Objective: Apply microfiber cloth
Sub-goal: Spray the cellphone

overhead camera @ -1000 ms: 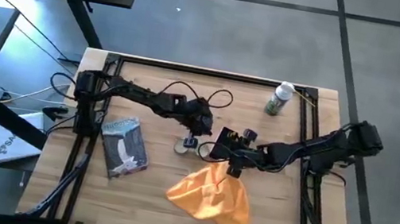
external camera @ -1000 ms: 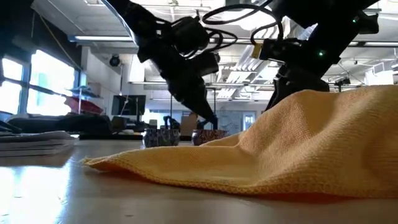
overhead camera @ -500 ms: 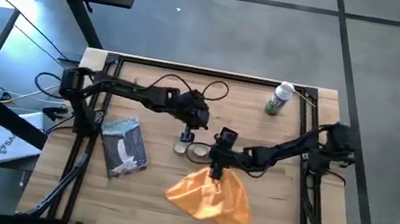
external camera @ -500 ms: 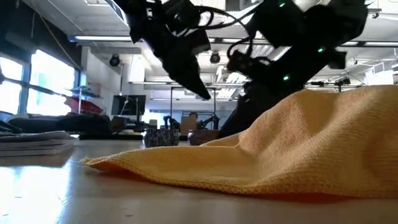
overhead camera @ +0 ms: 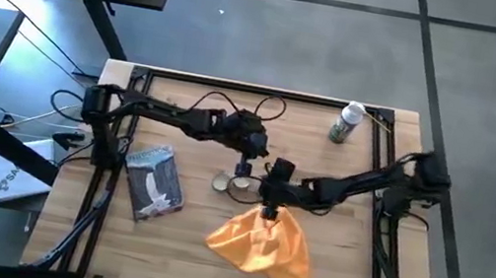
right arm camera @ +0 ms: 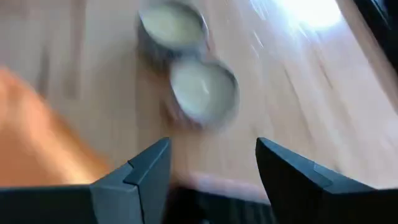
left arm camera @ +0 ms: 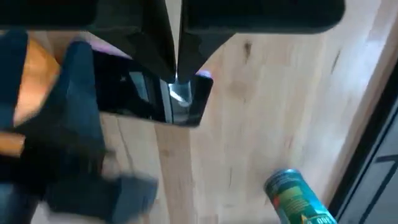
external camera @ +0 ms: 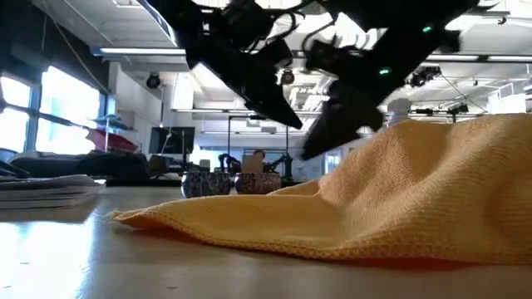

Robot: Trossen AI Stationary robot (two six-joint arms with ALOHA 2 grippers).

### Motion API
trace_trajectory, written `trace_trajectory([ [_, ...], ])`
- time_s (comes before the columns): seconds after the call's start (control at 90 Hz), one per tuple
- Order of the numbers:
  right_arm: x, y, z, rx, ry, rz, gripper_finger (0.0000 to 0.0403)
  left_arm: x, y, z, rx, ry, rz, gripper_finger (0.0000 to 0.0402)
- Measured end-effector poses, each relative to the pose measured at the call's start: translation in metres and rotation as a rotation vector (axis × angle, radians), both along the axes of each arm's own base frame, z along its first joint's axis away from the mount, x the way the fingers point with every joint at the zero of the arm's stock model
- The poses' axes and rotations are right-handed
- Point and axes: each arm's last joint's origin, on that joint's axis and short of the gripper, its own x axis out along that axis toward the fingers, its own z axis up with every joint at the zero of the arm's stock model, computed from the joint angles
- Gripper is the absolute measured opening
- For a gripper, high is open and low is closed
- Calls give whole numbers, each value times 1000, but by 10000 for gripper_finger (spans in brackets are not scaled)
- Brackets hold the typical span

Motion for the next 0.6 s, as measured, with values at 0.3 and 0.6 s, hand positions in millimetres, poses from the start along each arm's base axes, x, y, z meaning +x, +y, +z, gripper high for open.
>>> trace_trajectory([
  [0.3, -52, -3, -6, -186, 112, 32, 204, 18, 12, -24, -33, 201, 39, 0],
  [0.6, -55, -7, -36, -271, 190, 127, 204, 16, 5, -46, 66, 253, -126, 0],
])
